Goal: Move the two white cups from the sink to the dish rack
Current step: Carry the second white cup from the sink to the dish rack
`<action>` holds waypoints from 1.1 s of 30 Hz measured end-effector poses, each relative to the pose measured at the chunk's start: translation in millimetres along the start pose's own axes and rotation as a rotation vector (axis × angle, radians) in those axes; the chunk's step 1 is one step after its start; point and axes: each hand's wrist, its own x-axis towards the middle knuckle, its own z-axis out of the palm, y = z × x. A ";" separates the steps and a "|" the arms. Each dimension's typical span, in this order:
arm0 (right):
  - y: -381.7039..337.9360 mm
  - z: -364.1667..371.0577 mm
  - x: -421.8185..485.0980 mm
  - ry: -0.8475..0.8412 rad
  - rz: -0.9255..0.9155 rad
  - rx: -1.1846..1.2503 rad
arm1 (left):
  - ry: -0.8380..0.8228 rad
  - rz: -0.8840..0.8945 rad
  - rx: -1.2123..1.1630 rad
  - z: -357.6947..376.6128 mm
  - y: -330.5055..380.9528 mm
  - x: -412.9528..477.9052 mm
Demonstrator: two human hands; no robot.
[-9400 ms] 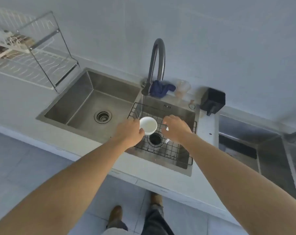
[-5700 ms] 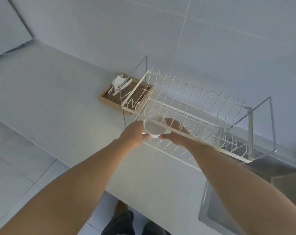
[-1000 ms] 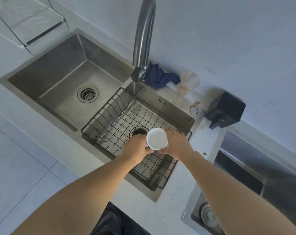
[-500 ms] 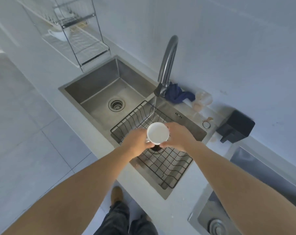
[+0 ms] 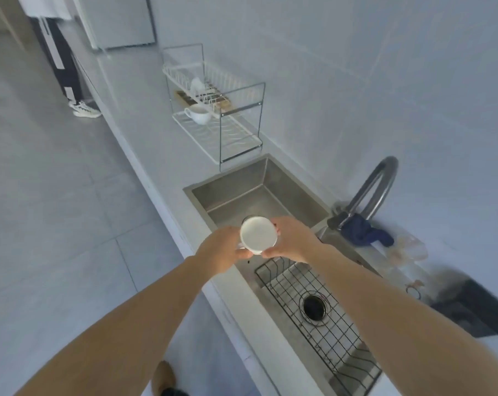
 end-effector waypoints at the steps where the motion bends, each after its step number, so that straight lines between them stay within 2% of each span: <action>1: -14.5 1.9 14.8 -0.003 -0.006 -0.002 | 0.005 -0.013 -0.009 -12.8 -15.7 3.7; 8: -109.1 20.3 116.0 0.027 -0.010 0.016 | 0.022 -0.050 -0.048 -95.4 -120.2 35.6; 17: -188.5 27.6 215.9 0.020 -0.011 -0.002 | -0.028 -0.044 0.070 -185.8 -211.4 80.3; 24: -204.0 15.9 291.9 0.051 0.002 -0.010 | -0.023 -0.031 0.054 -228.3 -248.5 137.6; 33: -184.9 3.7 410.2 0.036 0.051 0.052 | -0.078 -0.006 0.085 -257.9 -288.3 254.1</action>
